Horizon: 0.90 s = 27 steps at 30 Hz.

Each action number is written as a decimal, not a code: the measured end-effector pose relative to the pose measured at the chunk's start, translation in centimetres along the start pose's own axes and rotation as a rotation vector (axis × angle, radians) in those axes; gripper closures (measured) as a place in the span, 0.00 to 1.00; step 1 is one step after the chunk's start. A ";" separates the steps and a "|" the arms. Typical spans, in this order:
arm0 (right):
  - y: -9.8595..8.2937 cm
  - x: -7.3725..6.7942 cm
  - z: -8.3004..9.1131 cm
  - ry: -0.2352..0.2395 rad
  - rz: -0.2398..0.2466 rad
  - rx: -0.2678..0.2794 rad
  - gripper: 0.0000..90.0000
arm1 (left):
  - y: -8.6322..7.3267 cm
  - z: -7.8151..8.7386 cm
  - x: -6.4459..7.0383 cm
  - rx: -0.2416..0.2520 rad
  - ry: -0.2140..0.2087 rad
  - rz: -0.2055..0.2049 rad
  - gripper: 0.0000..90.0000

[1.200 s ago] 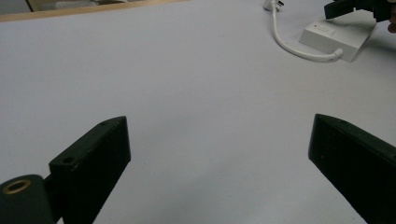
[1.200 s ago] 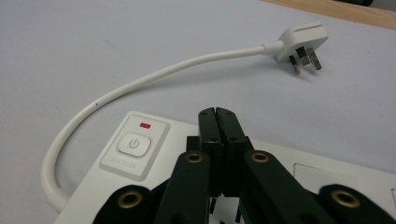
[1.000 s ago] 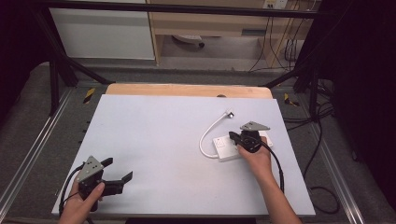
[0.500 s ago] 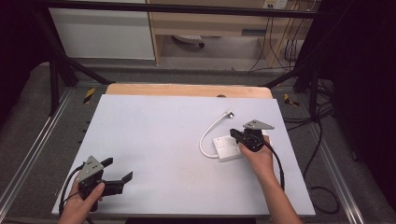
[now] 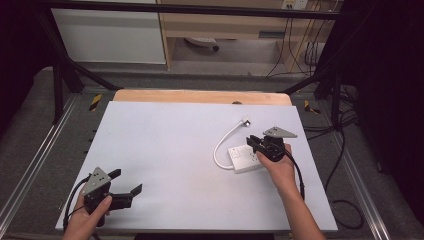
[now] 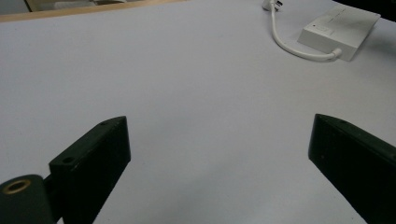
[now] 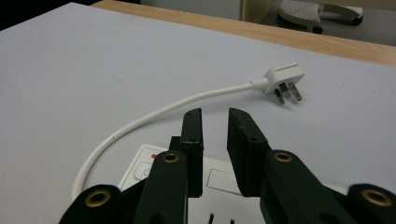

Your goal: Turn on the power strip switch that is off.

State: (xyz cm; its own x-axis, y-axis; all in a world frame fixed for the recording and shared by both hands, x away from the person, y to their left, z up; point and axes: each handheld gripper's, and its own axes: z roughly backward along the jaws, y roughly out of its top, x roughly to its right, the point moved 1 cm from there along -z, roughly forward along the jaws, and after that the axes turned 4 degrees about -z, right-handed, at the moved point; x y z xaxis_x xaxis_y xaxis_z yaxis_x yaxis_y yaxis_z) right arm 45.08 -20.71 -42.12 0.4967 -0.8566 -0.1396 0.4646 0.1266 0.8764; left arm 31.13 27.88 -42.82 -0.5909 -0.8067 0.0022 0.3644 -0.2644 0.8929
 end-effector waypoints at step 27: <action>1.0 -0.4 1.2 -0.004 0.000 0.033 0.68 | 0.0 0.0 0.0 -0.001 -0.001 -0.001 0.06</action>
State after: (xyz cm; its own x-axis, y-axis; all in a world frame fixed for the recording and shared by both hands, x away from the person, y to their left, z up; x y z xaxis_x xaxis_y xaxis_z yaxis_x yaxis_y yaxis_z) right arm 44.43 -20.82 -40.59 0.4942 -0.8584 -0.1377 0.4397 0.1102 0.8913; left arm 31.11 27.86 -42.82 -0.5917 -0.8062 0.0018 0.3644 -0.2655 0.8926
